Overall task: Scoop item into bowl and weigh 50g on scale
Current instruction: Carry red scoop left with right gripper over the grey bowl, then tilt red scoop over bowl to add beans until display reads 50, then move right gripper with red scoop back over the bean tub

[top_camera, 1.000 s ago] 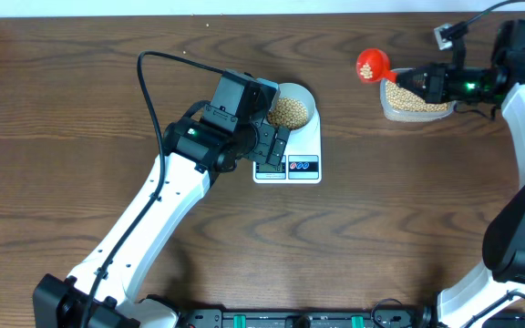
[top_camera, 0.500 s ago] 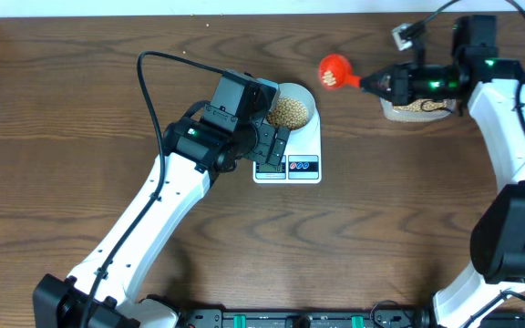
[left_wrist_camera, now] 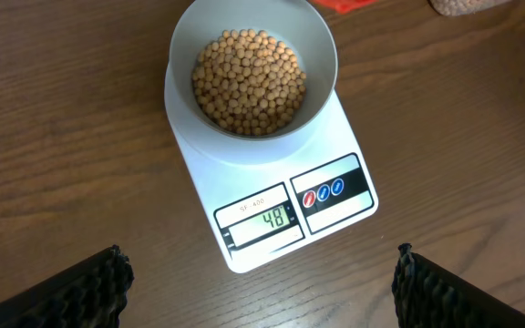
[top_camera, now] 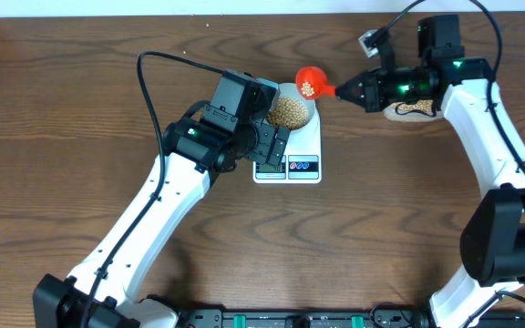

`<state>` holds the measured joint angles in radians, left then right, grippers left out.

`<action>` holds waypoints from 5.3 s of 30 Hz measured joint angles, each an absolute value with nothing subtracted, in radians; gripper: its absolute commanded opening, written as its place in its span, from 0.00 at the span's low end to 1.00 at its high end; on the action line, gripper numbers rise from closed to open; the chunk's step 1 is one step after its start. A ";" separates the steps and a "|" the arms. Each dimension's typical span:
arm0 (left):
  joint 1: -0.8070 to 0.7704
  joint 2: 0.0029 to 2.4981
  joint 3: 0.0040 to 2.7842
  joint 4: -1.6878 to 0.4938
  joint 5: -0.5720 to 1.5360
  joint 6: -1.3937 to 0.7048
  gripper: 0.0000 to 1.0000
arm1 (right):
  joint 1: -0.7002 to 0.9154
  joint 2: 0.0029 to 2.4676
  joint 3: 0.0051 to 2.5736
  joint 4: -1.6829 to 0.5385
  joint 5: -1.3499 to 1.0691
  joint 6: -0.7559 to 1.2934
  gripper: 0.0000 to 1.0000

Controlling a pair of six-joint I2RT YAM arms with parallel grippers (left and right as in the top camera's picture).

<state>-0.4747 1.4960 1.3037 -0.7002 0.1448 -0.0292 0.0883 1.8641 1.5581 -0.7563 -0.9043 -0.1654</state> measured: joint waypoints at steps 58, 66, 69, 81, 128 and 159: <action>-0.475 1.496 1.304 -0.700 0.145 -0.029 0.94 | 0.353 1.824 1.558 -0.720 -0.381 -0.349 0.01; -0.475 1.496 1.304 -0.700 0.145 -0.029 0.94 | 0.353 1.824 1.558 -0.720 -0.380 -0.348 0.01; -0.475 1.496 1.304 -0.700 0.145 -0.029 0.94 | 0.353 1.824 1.558 -0.719 -0.387 -0.347 0.01; -0.475 1.496 1.304 -0.700 0.145 -0.029 0.94 | 0.310 1.824 1.558 -0.713 -0.480 -0.310 0.01; -0.475 1.496 1.304 -0.701 0.145 -0.029 0.94 | -0.288 1.824 1.558 -0.810 -0.825 -0.202 0.01; -0.475 1.496 1.304 -0.700 0.145 -0.029 0.94 | 0.070 1.824 1.558 -0.862 0.230 -0.276 0.01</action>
<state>-0.4747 1.4960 1.3037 -0.7002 0.1448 -0.0292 0.0696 1.8236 1.5581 -0.8619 0.2298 -0.2760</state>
